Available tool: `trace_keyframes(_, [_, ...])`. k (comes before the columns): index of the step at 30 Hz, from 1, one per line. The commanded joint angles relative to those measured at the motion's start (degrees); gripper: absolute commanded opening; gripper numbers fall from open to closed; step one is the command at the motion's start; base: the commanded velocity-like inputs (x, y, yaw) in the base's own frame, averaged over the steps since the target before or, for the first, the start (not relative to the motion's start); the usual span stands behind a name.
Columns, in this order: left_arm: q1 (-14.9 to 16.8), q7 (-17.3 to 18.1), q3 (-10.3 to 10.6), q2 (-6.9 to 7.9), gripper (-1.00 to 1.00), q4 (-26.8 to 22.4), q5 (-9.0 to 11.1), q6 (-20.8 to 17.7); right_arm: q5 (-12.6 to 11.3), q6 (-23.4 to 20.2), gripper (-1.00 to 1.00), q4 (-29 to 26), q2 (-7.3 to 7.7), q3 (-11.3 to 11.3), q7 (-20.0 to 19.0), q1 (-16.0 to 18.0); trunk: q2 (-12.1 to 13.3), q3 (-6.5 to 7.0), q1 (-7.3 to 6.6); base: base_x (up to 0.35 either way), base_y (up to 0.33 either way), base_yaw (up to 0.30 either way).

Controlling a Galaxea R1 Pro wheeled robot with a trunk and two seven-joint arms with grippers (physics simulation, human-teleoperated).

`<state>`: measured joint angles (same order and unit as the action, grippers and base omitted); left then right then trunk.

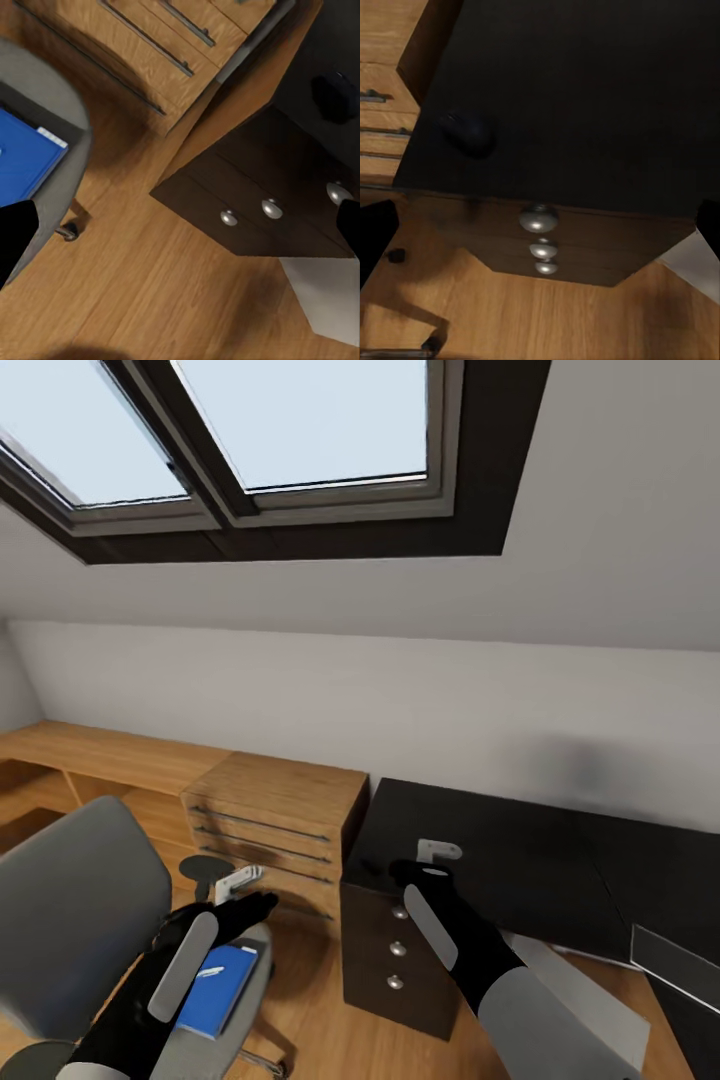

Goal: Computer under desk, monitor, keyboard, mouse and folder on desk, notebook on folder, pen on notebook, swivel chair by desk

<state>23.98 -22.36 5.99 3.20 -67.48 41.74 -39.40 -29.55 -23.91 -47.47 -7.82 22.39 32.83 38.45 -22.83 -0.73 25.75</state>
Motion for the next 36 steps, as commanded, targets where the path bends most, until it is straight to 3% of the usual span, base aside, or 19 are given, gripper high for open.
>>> trace_keyframes(1, [-0.05,-0.54,0.16,0.05,1.0,-0.75,0.38,-0.05,-0.42,-0.17,1.0,-0.08,0.05,0.18,0.47,0.04,-0.09,-0.08,0.03,0.0,0.0,0.257])
trace_keyframes(3, [-0.52,-0.52,0.16,0.05,1.0,-1.97,0.24,-0.04,-0.4,-0.17,1.0,-0.08,0.06,0.19,0.47,0.04,-0.09,-0.09,0.03,0.0,0.0,0.255])
trace_keyframes(4, [-3.58,-0.52,0.17,0.05,1.0,-7.62,0.05,-0.06,-0.36,-0.17,1.0,-0.08,0.08,0.19,0.48,0.04,-0.09,-0.09,0.03,0.0,0.0,0.235])
trace_keyframes(7, [-6.87,-0.56,0.17,0.1,1.0,-13.67,-0.2,-0.06,-0.35,-0.17,1.0,-0.08,0.08,0.19,0.48,0.04,-0.09,-0.1,0.03,0.0,0.0,0.216])
trace_keyframes(13, [-11.67,-0.52,0.17,0.09,1.0,-21.53,-2.51,-0.06,-0.34,-0.17,1.0,-0.08,0.08,0.19,0.48,0.04,-0.09,-0.1,0.03,0.0,0.0,0.156])
trace_keyframes(23, [-13.46,-0.56,0.17,0.05,1.0,-24.26,-3.88,-0.14,-0.33,-0.17,1.0,-0.08,0.17,0.17,0.48,0.04,-0.09,-0.1,0.03,0.0,0.0,0.03])
trace_keyframes(36, [-13.52,-0.67,0.17,0.05,1.0,-24.36,-3.94,-0.18,-0.33,-0.23,1.0,-0.08,0.19,0.16,0.48,0.04,-0.09,-0.1,0.03,0.0,0.0,0.001])
